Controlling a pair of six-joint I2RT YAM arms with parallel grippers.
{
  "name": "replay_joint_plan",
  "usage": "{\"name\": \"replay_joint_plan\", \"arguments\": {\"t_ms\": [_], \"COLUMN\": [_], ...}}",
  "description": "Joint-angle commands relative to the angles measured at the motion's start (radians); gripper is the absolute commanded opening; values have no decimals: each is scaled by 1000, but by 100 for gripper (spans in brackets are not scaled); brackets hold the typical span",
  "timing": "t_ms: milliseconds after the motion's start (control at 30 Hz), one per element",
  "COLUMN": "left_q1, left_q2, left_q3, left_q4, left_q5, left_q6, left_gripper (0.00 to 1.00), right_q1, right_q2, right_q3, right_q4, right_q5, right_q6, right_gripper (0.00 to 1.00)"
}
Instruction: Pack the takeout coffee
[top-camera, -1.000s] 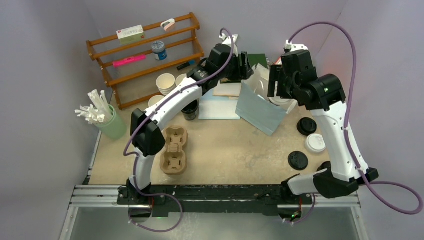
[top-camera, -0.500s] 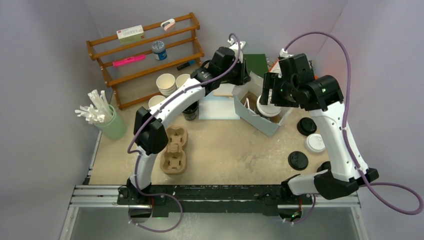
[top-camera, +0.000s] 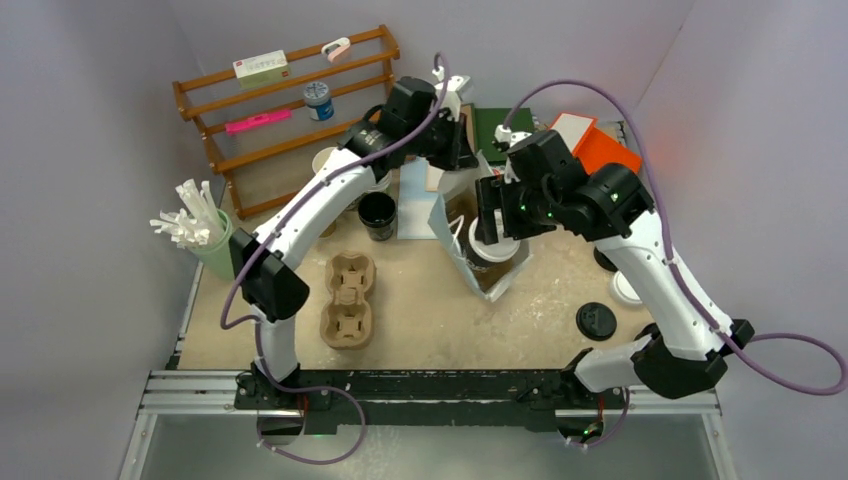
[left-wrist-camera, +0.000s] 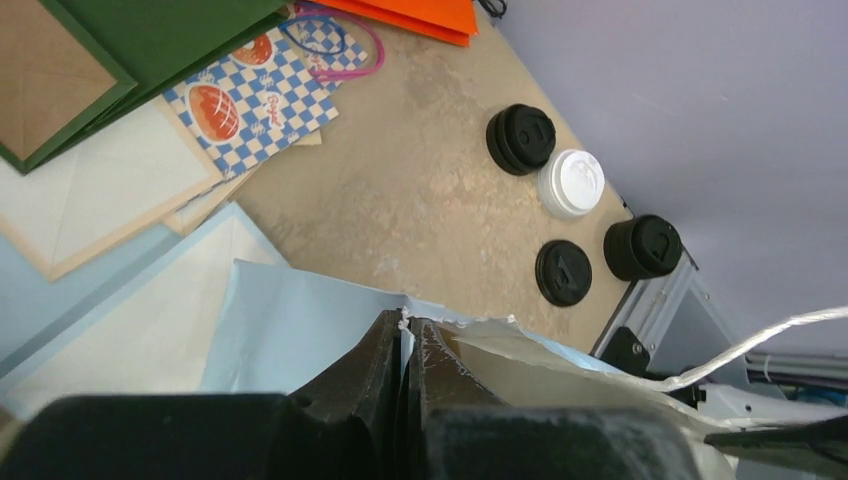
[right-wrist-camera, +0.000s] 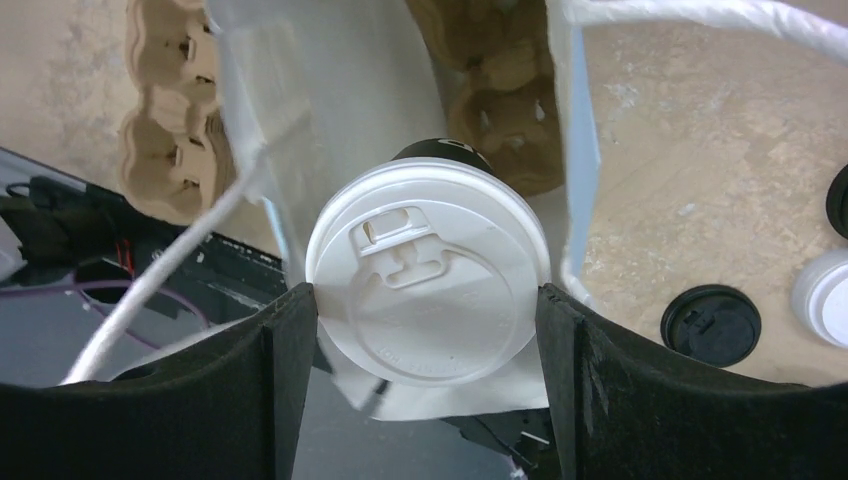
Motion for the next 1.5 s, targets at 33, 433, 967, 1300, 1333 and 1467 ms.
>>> {"name": "replay_joint_plan", "arguments": {"t_ms": [33, 433, 967, 1300, 1333, 1467], "left_q1": [30, -11, -14, -25, -27, -27], "left_q2": [-112, -285, -341, -238, -230, -199], "left_q3": [0, -227, -470, -395, -396, -371], "left_q4": [-124, -25, 331, 330, 326, 291], "left_q5": [125, 183, 351, 425, 438, 451], "left_q6": [83, 167, -11, -36, -38, -19], "left_gripper": [0, 0, 0, 0, 0, 0], "right_q1": [83, 290, 518, 536, 535, 535], "right_q2": [-5, -126, -188, -207, -207, -202], "right_q3": [-17, -230, -476, -542, -547, -567], "right_q4": [0, 198, 294, 254, 270, 297], "right_q5": [69, 282, 329, 455, 458, 419], "right_q6": [-14, -66, 88, 126, 126, 95], "right_gripper": [28, 28, 29, 29, 29, 29]}}
